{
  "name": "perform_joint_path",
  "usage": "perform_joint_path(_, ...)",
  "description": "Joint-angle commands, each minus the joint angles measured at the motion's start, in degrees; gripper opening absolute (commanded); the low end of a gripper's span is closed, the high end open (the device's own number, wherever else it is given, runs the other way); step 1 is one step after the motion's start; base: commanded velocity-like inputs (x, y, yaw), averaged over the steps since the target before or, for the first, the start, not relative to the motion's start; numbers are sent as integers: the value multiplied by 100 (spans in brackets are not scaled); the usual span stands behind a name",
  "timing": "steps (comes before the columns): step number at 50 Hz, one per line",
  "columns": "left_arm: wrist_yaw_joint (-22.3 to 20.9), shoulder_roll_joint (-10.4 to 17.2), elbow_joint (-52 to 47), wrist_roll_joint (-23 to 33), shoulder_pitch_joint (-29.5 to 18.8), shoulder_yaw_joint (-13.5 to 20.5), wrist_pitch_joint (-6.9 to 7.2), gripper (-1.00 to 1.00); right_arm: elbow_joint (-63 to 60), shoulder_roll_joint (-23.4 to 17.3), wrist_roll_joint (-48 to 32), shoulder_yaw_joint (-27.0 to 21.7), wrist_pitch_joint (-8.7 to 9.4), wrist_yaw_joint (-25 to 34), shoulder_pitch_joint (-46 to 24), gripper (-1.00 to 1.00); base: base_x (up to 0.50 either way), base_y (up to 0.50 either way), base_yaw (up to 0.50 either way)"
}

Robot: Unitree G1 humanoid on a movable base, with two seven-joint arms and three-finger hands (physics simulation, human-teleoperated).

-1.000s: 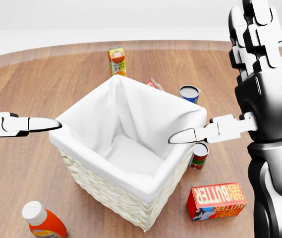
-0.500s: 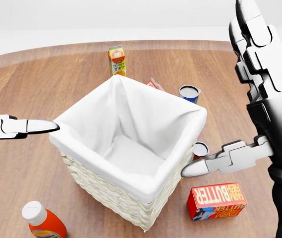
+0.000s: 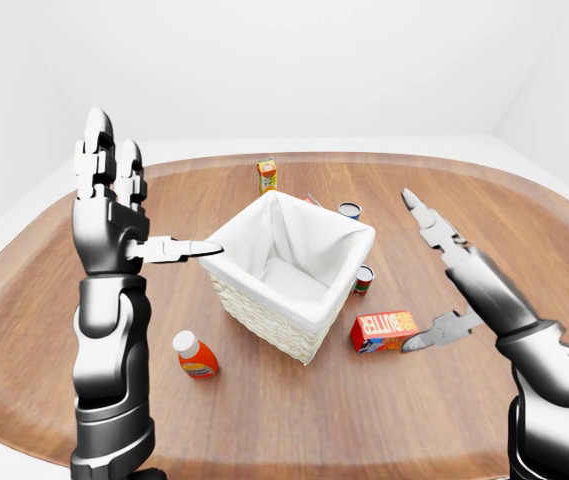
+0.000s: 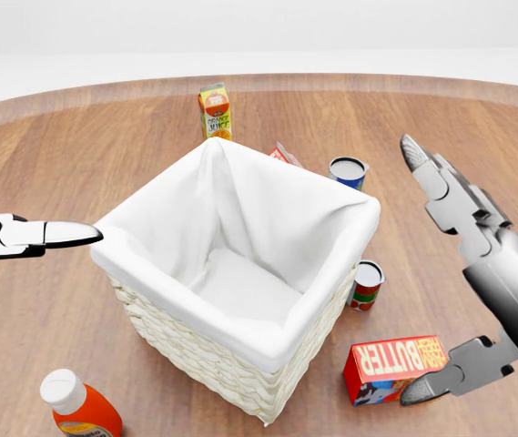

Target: Pick up the butter and put it in the basket.

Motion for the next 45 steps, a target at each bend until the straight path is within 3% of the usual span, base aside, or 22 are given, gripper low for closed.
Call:
perform_joint_path(1,-34,71,-15,-102,65,111,0,100,43,-27,-1436,-105,0,337,440,100,0,0,0)
perform_joint_path(12,-49,114,-72,-165,117,177,0,100,601,389,-3025,216,0,337,495,100,0,0,0)
perform_joint_path(29,-149,71,-14,-60,214,151,0,100,2275,439,-5015,785,0,337,161,100,0,0,0)
perform_joint_path(45,-198,39,184,8,263,102,0,100,3782,284,-5808,970,0,-29,-300,100,0,0,0)
